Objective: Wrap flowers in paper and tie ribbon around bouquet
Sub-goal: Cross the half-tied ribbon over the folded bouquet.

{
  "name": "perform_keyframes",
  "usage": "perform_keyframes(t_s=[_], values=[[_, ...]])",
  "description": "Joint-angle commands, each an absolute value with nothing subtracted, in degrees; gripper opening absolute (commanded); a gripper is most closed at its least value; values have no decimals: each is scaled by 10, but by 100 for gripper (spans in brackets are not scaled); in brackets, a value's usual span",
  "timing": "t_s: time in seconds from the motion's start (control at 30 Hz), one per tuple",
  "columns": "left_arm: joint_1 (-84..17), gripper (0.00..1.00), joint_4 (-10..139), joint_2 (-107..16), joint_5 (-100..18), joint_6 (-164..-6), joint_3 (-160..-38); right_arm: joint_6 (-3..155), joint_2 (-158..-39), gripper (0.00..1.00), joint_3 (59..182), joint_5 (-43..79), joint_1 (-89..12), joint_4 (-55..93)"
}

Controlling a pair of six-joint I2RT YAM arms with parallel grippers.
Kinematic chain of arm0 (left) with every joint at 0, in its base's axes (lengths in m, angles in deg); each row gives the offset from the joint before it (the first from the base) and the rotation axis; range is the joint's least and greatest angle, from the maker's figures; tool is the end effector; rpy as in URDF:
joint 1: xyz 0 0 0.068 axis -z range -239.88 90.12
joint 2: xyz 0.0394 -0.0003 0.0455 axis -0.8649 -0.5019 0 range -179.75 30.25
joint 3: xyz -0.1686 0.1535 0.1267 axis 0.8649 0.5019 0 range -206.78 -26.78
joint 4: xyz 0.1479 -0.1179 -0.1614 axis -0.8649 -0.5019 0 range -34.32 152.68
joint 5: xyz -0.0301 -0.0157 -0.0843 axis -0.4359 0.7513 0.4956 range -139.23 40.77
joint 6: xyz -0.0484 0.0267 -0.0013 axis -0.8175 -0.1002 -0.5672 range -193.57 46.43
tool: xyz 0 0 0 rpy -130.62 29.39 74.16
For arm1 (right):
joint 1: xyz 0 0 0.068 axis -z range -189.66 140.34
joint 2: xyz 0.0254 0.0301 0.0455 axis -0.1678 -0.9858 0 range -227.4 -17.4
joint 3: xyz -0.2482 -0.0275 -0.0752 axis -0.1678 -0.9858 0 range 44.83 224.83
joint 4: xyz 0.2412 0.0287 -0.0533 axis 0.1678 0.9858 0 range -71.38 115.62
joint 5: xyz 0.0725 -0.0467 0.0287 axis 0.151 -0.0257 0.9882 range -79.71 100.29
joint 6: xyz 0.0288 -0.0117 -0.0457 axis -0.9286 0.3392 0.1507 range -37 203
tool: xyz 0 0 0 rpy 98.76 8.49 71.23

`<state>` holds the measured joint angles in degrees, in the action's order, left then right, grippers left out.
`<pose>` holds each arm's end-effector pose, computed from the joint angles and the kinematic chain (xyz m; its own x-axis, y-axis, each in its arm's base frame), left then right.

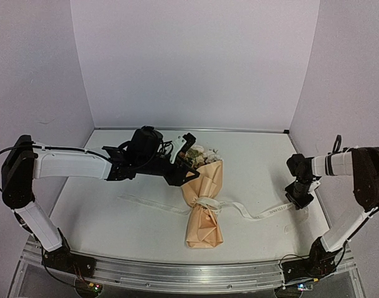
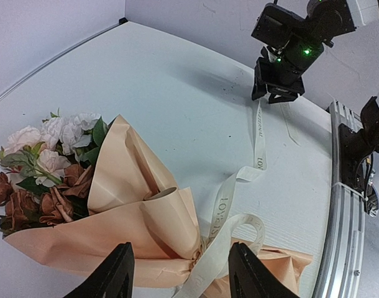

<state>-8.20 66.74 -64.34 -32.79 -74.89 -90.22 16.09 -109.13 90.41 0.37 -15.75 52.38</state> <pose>0.2193 -0.2945 0.2458 -0.3032 0.3480 -0.8871 0.9019 0.4053 -0.1493 0.2499 0.0202 0.1304 -0.4525 0.8630 -0.2248 0.8713 0.4815 0.0947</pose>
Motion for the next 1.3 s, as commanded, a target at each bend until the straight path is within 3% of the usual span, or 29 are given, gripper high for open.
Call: perform_keyframes(t_s=[0.0, 0.07, 0.3, 0.53, 0.7, 1.27], values=[[-91, 54, 694, -623, -313, -751, -909, 192, -1106, 9, 941, 29, -155, 533], [-96, 55, 702, -619, -306, -753, -904, 220, -1105, 0, 966, 54, -156, 536], [-115, 59, 766, -607, -265, -675, -873, 329, -1121, 0, 1117, 203, -203, 533], [-158, 63, 905, -619, -184, -566, -848, 455, -1188, 0, 1321, 450, -319, 535], [-168, 63, 874, -639, -167, -507, -894, 578, -1190, 0, 1399, 583, -398, 607], [-150, 67, 728, -685, -83, -408, -986, 706, -1198, 0, 1456, 675, -442, 749]])
